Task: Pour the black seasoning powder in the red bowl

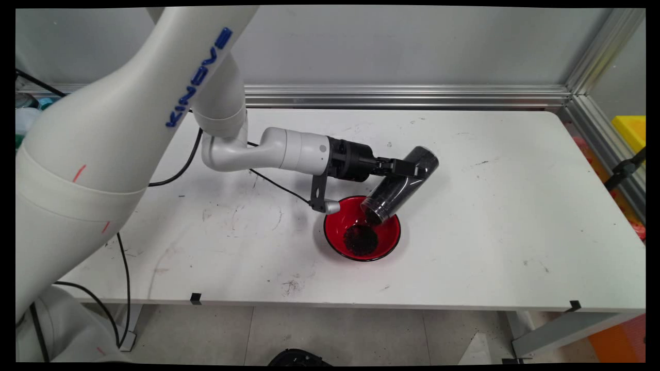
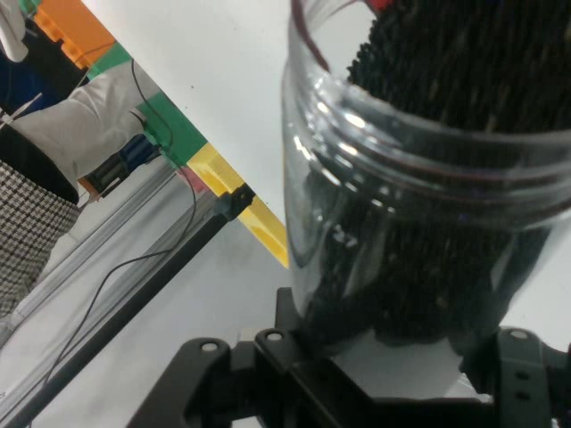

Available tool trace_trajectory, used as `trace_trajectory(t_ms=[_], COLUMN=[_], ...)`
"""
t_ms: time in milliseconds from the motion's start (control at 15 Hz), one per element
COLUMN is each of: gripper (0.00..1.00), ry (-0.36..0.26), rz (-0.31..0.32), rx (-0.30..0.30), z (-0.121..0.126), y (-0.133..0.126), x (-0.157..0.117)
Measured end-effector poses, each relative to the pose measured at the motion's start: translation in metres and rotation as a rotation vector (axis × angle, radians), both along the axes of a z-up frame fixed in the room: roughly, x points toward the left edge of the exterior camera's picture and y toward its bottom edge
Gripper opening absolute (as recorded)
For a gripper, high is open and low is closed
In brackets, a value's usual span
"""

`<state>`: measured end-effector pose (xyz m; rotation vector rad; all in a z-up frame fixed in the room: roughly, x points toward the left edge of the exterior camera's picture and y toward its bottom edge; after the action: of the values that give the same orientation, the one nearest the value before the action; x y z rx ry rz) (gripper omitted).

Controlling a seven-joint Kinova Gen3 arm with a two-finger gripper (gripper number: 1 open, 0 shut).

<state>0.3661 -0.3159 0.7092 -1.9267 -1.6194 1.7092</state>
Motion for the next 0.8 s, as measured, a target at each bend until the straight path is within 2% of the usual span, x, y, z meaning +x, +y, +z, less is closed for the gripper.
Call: trace_trajectory(t_ms=[800], gripper=[0.0], ry=[0.002], rz=[-0.009], rx=[-0.026], z=[-0.0006], y=[-0.0008], x=[-0.0029])
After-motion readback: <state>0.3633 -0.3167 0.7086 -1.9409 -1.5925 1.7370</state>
